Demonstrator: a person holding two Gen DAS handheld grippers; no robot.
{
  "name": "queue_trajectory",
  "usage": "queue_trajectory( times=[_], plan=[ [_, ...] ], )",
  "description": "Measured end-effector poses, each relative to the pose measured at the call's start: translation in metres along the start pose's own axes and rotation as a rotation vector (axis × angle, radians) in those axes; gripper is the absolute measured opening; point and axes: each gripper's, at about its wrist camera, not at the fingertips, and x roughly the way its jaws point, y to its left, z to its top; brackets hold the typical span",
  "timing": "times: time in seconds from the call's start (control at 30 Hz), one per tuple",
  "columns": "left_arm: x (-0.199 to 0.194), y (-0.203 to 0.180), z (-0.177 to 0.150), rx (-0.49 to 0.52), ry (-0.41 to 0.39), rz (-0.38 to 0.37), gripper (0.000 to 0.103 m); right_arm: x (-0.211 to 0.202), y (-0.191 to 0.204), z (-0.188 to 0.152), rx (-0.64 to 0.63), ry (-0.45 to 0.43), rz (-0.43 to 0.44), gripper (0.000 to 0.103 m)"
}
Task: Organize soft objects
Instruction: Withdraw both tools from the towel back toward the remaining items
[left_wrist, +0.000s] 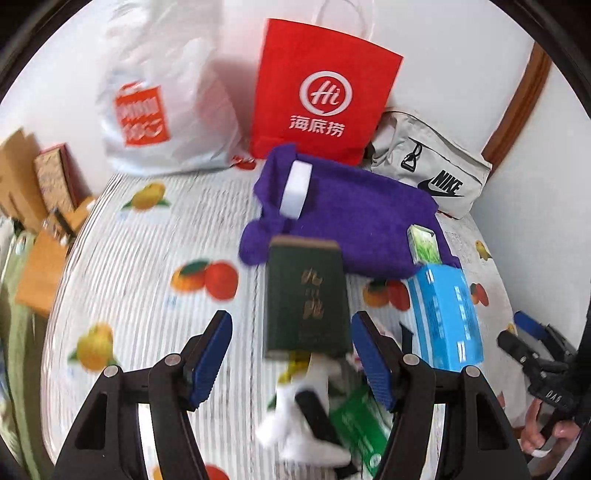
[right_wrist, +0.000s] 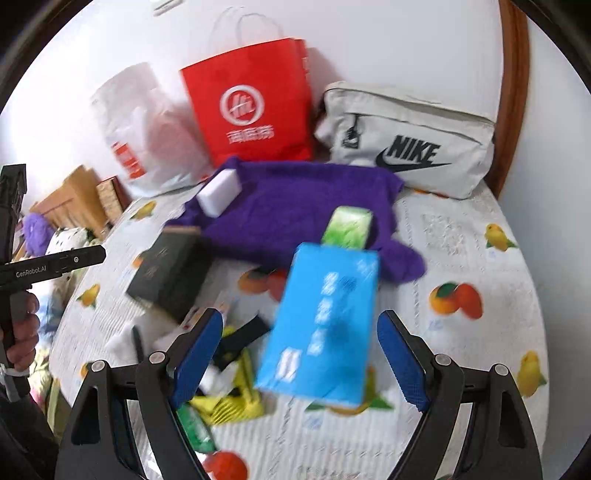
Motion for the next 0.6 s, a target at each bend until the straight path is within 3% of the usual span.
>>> queue_trajectory(
  times=[0.2,0.5,0.6],
  plan=[
    [-0.013,0.017,-0.036,-0.034,0.021,-0.007,0.065,0.008,0.029,-0.030,-0.049,0.026,0.082,0.084],
    [-0.013,0.028,-0.060,-0.039,0.059,-0.042,0.065,0.032,0.077,-0.050,-0.234,0.069,0.055,0.063],
    [-0.015,0.029,-0.062,-0.034,0.053,-0.060,0.065,0.040,0.089,-0.054,-0.290,0.084,0.024,0.062]
  ],
)
